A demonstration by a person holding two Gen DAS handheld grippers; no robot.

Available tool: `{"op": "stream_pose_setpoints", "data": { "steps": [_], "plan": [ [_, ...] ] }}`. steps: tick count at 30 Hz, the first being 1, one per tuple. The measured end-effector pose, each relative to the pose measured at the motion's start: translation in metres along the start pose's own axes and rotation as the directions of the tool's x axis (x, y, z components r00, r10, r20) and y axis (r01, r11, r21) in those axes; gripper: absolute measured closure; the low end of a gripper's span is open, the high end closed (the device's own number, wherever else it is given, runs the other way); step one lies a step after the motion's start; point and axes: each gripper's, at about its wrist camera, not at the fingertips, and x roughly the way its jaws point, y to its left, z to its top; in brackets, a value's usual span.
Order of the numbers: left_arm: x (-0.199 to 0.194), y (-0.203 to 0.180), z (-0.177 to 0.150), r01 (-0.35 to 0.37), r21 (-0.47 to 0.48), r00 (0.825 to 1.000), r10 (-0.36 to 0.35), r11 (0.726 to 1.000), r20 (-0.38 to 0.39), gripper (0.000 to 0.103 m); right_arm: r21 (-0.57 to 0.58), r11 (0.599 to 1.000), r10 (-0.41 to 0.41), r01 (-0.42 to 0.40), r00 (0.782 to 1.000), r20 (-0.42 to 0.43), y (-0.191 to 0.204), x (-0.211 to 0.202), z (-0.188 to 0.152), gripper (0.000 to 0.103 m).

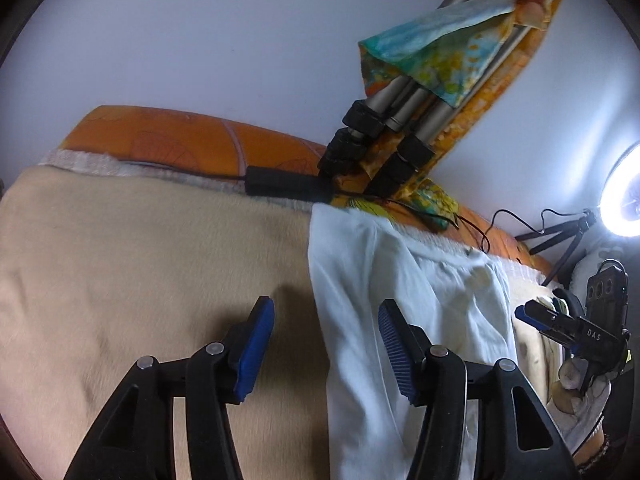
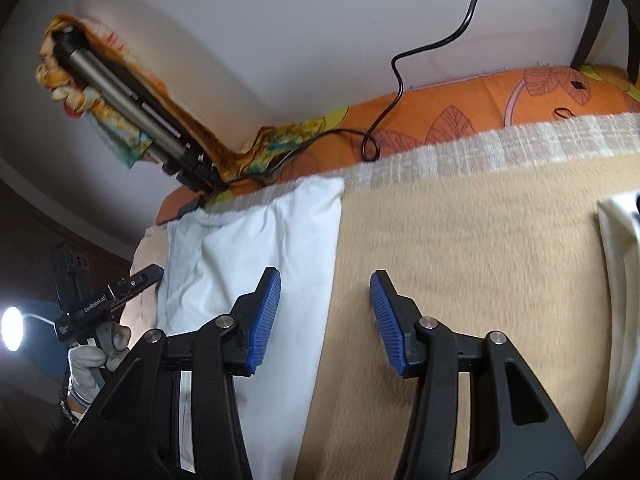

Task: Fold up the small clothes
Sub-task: 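Grasp the collar end with both grippers and lift the folded shirt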

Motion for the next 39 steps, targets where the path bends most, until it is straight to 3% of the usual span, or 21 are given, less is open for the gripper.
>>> {"op": "stream_pose_setpoints", "data": {
  "steps": [11, 15, 16, 18, 21, 28, 39],
  "plan": [
    [0.030, -0.017, 0.025, -0.017, 0.047, 1.000, 0.016, 0.999, 0.026, 0.051, -0.053, 0.999, -0.010, 0.010, 1.000, -0.005, 0.009, 0.036, 0.032, 0.058],
    [0.036, -0.021, 0.029, -0.038, 0.073, 0.999, 0.036, 0.997, 0.025, 0.070, -0.073, 0.997, -0.015, 0.015, 1.000, -0.005, 0.017, 0.046, 0.038, 0.060],
    [0.036, -0.023, 0.029, -0.041, 0.080, 0.999, 0.039, 0.996, 0.026, 0.072, -0.080, 0.997, -0.016, 0.015, 1.000, -0.010, 0.018, 0.048, 0.039, 0.065],
    [0.039, -0.024, 0.030, -0.037, 0.096, 0.999, 0.035, 0.995, 0.020, 0.088, -0.093, 0.996, -0.019, 0.017, 1.000, -0.019, 0.021, 0.052, 0.038, 0.075],
    [0.039, -0.029, 0.029, -0.043, 0.122, 0.999, 0.040, 0.992, 0.028, 0.098, -0.098, 0.995, -0.028, 0.026, 0.999, -0.018, 0.022, 0.053, 0.038, 0.092],
    [0.018, -0.033, 0.028, -0.014, 0.112, 0.998, 0.006, 0.994, 0.068, 0.100, -0.112, 0.994, -0.016, 0.020, 0.999, 0.032, 0.029, 0.029, 0.036, 0.097],
    [-0.055, -0.058, 0.011, 0.034, 0.154, 0.990, -0.055, 0.987, 0.129, 0.100, -0.179, 0.984, 0.006, 0.011, 0.996, 0.093, 0.068, -0.038, 0.023, 0.097]
  ]
}}
